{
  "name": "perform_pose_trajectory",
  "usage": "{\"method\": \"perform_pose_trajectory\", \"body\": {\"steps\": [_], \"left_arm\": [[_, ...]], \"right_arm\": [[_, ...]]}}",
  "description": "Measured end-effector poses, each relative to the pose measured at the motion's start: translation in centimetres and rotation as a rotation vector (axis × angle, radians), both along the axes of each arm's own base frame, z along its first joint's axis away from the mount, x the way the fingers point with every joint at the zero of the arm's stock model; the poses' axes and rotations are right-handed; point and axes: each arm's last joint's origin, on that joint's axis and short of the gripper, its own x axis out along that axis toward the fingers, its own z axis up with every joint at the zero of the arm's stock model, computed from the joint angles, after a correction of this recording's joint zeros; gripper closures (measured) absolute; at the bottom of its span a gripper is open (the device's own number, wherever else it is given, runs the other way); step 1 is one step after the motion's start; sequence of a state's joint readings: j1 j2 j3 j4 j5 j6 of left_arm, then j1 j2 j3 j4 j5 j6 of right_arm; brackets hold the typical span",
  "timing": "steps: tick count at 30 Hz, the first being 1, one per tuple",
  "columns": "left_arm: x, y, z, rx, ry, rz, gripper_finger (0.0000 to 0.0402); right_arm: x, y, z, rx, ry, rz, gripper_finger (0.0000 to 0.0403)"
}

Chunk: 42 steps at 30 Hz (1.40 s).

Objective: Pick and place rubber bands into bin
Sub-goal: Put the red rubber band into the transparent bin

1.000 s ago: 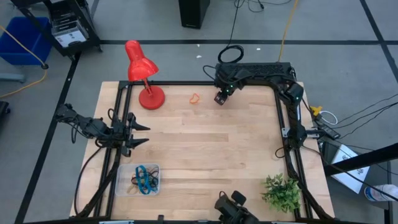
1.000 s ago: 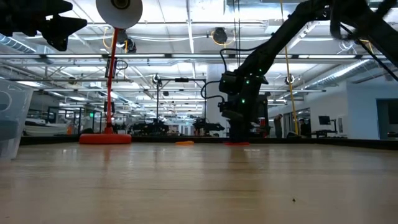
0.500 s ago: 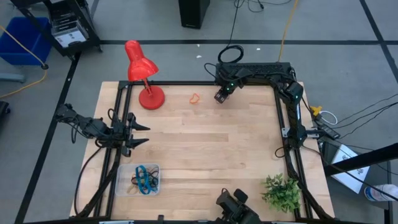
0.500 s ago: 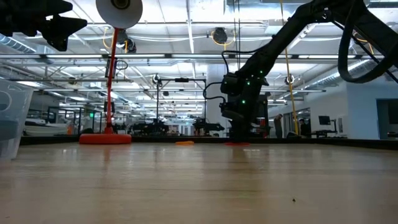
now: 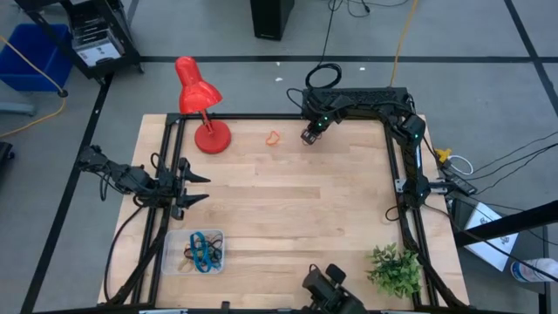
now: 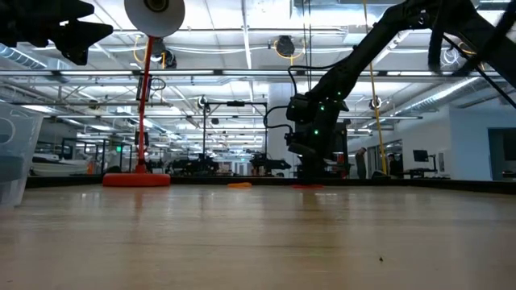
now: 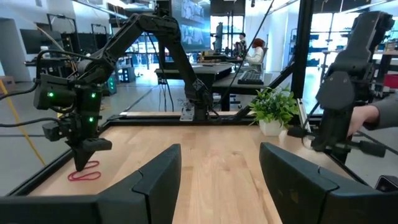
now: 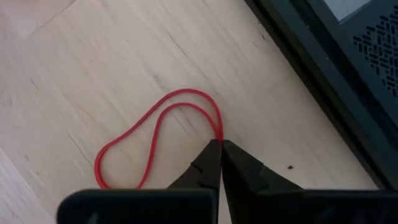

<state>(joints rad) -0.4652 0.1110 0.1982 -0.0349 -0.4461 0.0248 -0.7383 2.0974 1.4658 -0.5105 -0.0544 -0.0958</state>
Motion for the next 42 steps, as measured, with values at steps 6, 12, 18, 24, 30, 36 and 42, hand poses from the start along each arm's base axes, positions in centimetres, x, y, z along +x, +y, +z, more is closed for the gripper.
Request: {"method": "perform_pose_trajectory", "body": {"steps": [6,12,18,24,30,36,42], "left_arm": [[0.0,0.0,0.0,0.0,0.0,0.0,0.0176],[0.0,0.0,0.0,0.001,-0.001,0.0,0.0176],[0.0,0.0,0.0,0.001,0.0,0.001,0.0176],[0.0,0.0,0.0,0.026,-0.002,0.003,0.0176],[0.1,-0.2,-0.1,-0.092,0.013,-0.042,0.0176],[0.7,-0.6,-0.4,-0.077,0.058,-0.097,0.0176],[1.9,-1.2,-0.8,-0.08,0.104,-0.097,0.0176]], "right_arm": [[-0.1,1.4,4.4,-0.07,-0.059,0.043,0.0402],[-0.4,4.7,12.5,-0.212,-0.228,0.1,0.0403],[-2.1,9.7,20.4,-0.342,-0.435,0.168,0.0403],[-3.7,14.2,24.9,-0.396,-0.596,0.236,0.0403],[-3.1,17.7,25.5,-0.351,-0.639,0.325,0.0403],[-0.3,21.9,23.7,-0.286,-0.598,0.502,0.0403],[3.3,26.7,20.5,-0.235,-0.542,0.697,0.0403]]}}
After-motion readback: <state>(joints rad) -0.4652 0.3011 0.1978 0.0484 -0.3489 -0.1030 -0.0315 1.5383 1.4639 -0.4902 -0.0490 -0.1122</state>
